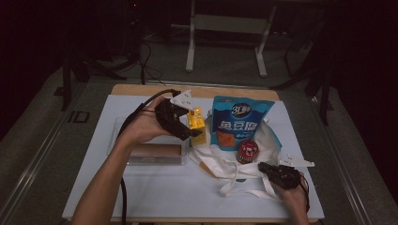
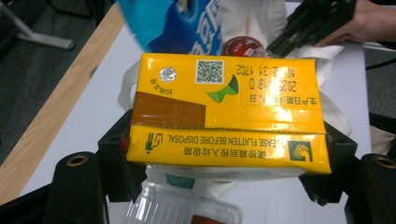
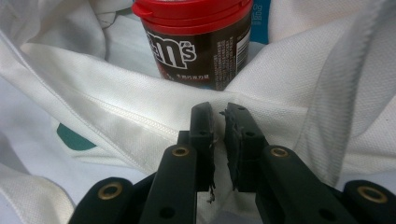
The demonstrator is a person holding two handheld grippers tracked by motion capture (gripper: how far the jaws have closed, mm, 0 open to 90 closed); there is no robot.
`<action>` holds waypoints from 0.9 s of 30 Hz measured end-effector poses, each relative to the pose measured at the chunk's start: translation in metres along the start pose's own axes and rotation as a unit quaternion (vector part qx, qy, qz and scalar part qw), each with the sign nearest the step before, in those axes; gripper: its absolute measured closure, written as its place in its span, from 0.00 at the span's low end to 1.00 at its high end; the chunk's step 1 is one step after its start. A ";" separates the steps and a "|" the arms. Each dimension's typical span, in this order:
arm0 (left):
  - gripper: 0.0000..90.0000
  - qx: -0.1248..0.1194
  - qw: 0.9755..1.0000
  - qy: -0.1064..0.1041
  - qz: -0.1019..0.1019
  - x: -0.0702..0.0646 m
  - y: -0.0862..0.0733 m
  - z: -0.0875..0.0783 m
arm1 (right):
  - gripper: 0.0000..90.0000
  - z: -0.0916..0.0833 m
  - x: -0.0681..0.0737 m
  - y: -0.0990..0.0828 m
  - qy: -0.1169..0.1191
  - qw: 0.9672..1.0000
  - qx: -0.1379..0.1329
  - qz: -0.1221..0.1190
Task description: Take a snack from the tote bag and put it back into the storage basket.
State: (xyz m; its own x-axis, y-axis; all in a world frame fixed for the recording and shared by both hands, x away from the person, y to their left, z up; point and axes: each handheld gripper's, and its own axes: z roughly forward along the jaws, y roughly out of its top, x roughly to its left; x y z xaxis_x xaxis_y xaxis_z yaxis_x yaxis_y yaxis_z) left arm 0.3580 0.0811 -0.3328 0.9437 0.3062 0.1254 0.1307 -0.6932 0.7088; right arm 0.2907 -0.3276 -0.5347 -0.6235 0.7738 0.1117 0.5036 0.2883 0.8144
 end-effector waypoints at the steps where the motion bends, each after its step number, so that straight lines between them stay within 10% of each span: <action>1: 0.31 0.001 1.000 0.001 -0.002 0.001 -0.001 -0.001 | 0.91 0.000 0.000 0.000 0.000 1.000 0.000 0.000; 27: 0.31 0.030 0.993 0.077 -0.080 0.038 -0.020 0.005 | 0.91 0.000 0.000 0.000 0.000 1.000 0.001 0.000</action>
State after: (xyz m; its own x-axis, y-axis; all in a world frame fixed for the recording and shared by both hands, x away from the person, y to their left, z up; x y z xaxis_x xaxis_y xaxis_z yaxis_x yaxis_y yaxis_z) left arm 0.3924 0.1035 -0.3457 0.8523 0.5085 0.1225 0.2975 -0.6639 0.6861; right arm 0.2905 -0.3275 -0.5347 -0.6232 0.7740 0.1122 0.5053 0.2891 0.8131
